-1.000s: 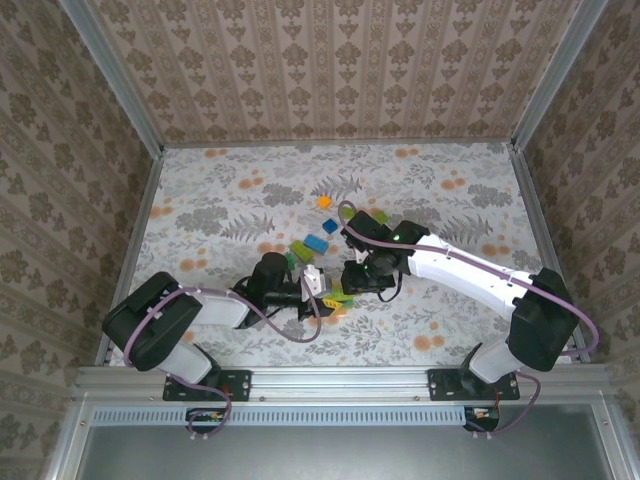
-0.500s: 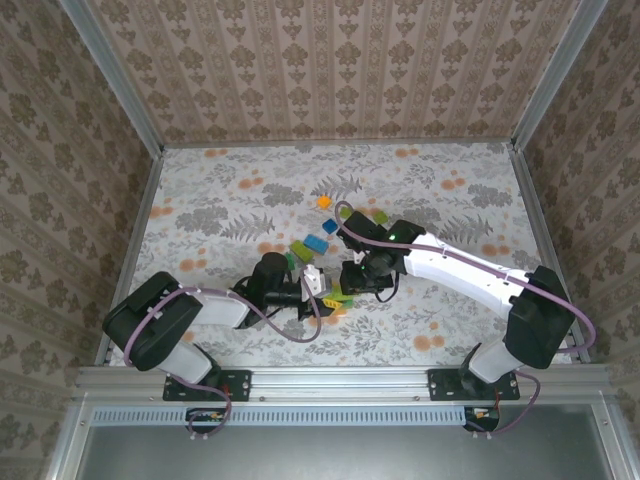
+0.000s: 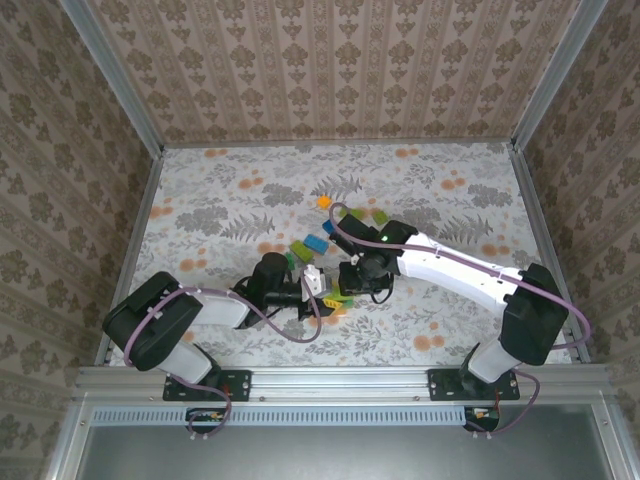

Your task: Assemble a carrot with lego

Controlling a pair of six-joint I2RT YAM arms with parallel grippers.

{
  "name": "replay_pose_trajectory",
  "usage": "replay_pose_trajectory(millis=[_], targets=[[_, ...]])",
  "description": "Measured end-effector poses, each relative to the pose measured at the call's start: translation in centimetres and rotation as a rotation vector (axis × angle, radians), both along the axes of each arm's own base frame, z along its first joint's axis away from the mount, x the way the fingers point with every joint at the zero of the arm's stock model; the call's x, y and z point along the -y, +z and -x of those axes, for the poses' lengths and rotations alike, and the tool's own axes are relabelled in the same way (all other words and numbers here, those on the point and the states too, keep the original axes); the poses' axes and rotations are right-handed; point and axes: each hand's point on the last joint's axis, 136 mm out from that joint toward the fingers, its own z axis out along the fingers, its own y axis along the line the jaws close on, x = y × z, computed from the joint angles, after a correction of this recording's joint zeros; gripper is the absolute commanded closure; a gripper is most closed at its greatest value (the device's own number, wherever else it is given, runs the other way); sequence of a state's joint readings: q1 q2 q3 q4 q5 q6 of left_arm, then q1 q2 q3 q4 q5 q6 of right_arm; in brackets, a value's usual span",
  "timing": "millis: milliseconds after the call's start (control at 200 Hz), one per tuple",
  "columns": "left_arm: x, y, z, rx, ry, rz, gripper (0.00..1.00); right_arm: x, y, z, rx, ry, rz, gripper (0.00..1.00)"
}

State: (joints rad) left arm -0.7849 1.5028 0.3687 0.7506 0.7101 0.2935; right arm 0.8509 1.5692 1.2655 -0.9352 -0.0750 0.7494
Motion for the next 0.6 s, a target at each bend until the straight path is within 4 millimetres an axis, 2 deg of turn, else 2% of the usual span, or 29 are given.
replay_pose_trajectory(millis=[460,600], targets=[[0.02,-0.01,-0.05,0.002,0.003,-0.001,0.67,-0.05,-0.28,-0.09,-0.037,-0.006,0.062,0.71],[0.02,-0.01,-0.06,0.002,0.003,-0.001,0.67,-0.05,-0.23,-0.09,-0.045,-0.005,0.071,0.66]])
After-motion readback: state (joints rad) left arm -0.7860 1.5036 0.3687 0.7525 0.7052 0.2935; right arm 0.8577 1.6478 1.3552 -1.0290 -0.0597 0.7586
